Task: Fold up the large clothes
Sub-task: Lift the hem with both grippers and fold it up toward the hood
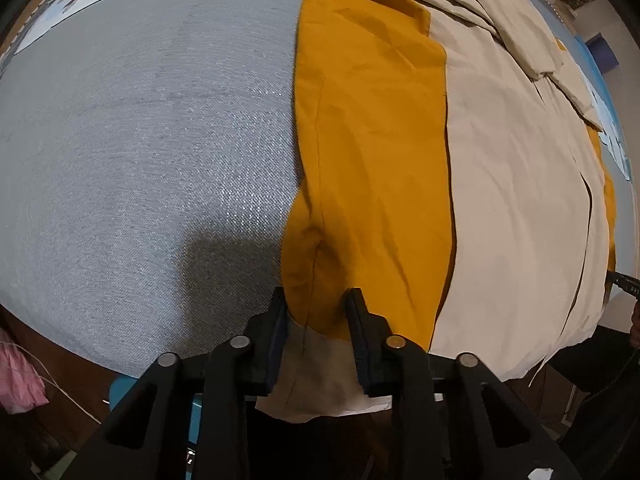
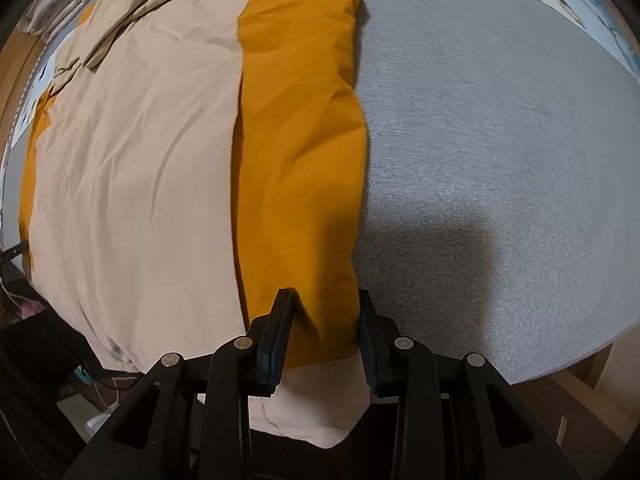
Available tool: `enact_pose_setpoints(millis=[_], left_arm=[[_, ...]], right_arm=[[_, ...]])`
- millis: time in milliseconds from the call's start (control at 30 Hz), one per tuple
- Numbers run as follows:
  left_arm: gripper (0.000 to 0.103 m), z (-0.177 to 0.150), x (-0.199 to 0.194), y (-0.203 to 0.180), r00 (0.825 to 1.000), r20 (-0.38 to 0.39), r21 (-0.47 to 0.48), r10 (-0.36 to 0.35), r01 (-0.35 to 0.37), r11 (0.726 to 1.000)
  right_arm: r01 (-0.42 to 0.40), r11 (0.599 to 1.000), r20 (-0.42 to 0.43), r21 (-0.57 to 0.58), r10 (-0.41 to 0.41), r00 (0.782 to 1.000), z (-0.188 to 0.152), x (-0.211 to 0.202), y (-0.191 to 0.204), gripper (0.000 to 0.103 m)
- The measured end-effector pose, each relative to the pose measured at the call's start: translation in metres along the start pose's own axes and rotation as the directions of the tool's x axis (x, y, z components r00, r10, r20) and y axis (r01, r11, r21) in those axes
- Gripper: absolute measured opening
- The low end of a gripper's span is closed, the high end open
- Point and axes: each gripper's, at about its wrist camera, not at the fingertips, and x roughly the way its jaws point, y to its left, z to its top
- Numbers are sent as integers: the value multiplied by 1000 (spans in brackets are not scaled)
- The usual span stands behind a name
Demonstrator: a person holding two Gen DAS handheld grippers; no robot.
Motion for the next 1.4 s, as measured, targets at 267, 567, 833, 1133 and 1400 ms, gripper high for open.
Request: enact_pose_setpoints(millis=[267, 567, 833, 1133, 1400], left_arm=[[4, -12, -15, -16, 999, 46, 81, -20, 16, 997], [3, -26, -85, -39, 967, 168, 140, -193, 171, 975], [2, -44, -146, -47, 924, 231, 185, -306, 267, 946], [2, -84, -199, -33, 865, 254, 202, -432, 390, 898], [2, -57, -176, -22, 853, 256, 113, -455, 441, 890]], right_arm=[[-17, 996, 53, -86, 21, 998, -5, -14, 21, 5], [-173, 976, 263, -130, 202, 943, -23, -100, 18, 3], [-297, 949, 391, -103, 314, 866, -54, -157, -15, 2], [-329, 938, 425, -111, 344, 837, -126, -196, -39, 2], [-394, 917, 469, -67, 377, 798, -148, -216, -74, 2]])
